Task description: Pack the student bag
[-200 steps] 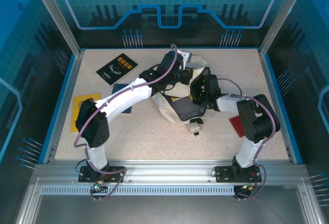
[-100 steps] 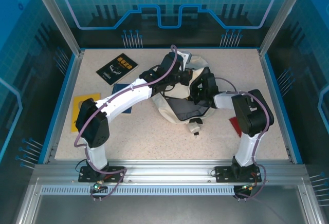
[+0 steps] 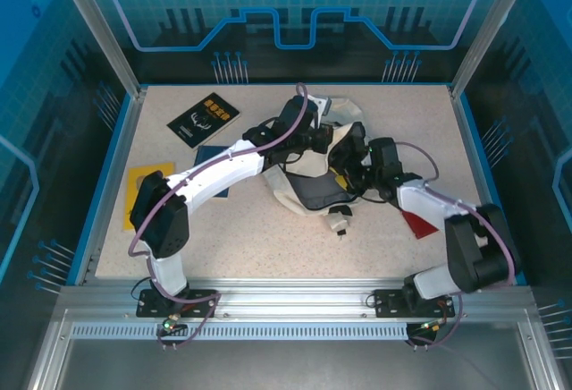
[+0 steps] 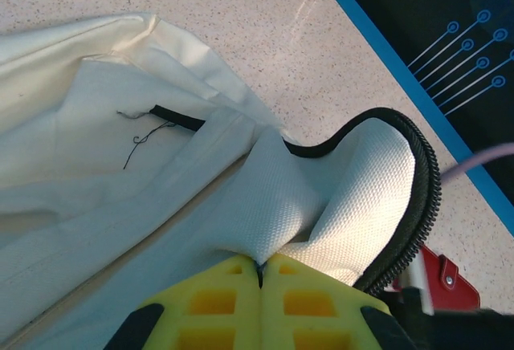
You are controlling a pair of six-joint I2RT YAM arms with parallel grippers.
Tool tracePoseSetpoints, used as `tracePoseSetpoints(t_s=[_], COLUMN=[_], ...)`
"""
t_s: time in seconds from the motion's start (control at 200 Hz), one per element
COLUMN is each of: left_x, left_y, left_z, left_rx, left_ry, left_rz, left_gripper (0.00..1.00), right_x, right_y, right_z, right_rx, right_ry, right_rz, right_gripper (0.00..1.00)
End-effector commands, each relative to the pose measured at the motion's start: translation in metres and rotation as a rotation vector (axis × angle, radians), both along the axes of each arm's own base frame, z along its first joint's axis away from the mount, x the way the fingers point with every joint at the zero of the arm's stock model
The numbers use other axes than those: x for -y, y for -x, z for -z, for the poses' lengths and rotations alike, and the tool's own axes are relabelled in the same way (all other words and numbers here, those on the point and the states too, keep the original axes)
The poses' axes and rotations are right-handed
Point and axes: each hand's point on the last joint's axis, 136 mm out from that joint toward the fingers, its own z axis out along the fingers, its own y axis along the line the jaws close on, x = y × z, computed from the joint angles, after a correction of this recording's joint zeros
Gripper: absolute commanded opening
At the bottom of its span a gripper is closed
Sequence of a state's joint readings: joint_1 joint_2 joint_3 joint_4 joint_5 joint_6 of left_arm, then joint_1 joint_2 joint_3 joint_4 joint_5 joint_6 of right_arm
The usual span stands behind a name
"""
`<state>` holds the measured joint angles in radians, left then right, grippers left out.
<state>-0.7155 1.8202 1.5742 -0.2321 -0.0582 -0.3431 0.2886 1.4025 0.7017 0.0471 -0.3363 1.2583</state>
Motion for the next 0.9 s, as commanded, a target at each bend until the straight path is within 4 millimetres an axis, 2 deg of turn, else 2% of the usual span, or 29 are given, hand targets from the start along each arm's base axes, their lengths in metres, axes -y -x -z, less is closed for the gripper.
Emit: tracePoseSetpoints(t_s=[0.0,0.06,0.12,0.18,0.255,0.365,0.51,0.59,0.645,0.675,0.685,0.705,0.895], left_x=[-0.006,-0.007,-0.011,-0.019,-0.037,-0.078,-0.155,-0.199,-0.224,-0.233,-0.236,-0.242,-0.279], left_y=[0.002,0.005,0.008,0.009,0.007,0.001,-0.005,-0.001,0.006,0.01,0.011,0.013,0.025], left_z=[-0.03,-0.024,-0.019,-0.011,0.001,0.02,0.057,0.081,0.098,0.107,0.11,0.115,0.16], left_rx=[0.046,0.027,-0.003,-0.047,-0.106,-0.169,-0.282,-0.371,-0.463,-0.505,-0.516,-0.538,-0.653], left_ry=[0.077,0.074,0.072,0.079,0.087,0.071,0.009,-0.011,0.002,0.01,0.012,0.019,0.03], left_rz=[-0.012,-0.008,-0.02,-0.039,-0.087,-0.198,-0.421,-0.547,-0.615,-0.634,-0.639,-0.649,-0.706], left_gripper=[0.05,0.14,0.29,0.43,0.56,0.68,0.78,0.86,0.9,0.91,0.95,0.98,0.99], right_x=[0.04,0.056,0.074,0.092,0.112,0.128,0.115,0.103,0.094,0.09,0.089,0.084,0.052], right_y=[0.044,0.054,0.062,0.067,0.07,0.07,0.057,0.049,0.045,0.044,0.044,0.039,0.029], right_z=[0.036,0.031,0.019,0.002,-0.02,-0.048,-0.073,-0.075,-0.074,-0.07,-0.068,-0.077,-0.075], right_rx=[-0.138,-0.127,-0.094,-0.049,0.016,0.09,0.168,0.185,0.191,0.178,0.173,0.198,0.21], right_ry=[0.16,0.224,0.308,0.397,0.49,0.579,0.588,0.57,0.557,0.554,0.554,0.546,0.533], right_rz=[0.065,0.093,0.119,0.144,0.172,0.172,0.068,0.012,-0.026,-0.042,-0.047,-0.053,-0.136], right_gripper=[0.47,0.47,0.5,0.56,0.67,0.79,0.92,0.99,1.0,1.0,1.0,1.0,1.0])
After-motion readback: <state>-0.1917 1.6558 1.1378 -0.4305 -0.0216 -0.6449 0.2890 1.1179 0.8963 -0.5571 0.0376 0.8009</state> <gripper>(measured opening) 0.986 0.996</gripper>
